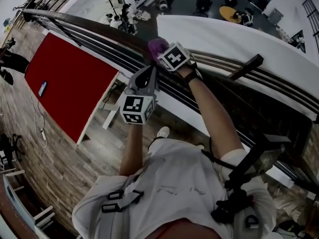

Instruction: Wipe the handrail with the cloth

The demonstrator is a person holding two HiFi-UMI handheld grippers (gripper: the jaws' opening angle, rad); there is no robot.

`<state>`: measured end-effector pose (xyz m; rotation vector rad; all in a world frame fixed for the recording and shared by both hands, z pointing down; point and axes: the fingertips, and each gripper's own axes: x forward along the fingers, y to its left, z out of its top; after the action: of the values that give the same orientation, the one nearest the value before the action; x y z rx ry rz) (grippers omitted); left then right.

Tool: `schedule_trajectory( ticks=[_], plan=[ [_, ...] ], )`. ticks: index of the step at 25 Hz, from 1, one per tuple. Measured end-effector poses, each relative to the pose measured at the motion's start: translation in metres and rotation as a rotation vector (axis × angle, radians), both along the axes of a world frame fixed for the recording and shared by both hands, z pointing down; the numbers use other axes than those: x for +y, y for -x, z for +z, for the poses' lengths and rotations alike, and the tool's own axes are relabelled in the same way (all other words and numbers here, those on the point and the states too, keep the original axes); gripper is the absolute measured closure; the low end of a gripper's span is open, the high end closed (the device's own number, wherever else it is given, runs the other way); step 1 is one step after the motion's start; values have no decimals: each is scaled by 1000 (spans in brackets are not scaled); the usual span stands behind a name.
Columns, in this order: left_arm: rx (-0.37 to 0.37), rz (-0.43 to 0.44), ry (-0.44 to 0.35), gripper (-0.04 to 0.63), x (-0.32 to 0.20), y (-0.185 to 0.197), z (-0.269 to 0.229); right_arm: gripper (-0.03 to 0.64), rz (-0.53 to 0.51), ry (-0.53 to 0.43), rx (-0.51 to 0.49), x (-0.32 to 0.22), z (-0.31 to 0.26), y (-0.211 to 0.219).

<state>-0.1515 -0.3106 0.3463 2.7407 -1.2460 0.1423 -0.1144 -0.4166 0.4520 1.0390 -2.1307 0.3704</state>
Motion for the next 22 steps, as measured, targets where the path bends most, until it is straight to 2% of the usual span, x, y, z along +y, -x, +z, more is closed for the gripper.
schedule_trajectory(
  ticks=[22],
  plan=[
    [-32, 84, -11, 595, 28, -47, -1, 560, 34, -18, -29, 34, 2, -38]
  ],
)
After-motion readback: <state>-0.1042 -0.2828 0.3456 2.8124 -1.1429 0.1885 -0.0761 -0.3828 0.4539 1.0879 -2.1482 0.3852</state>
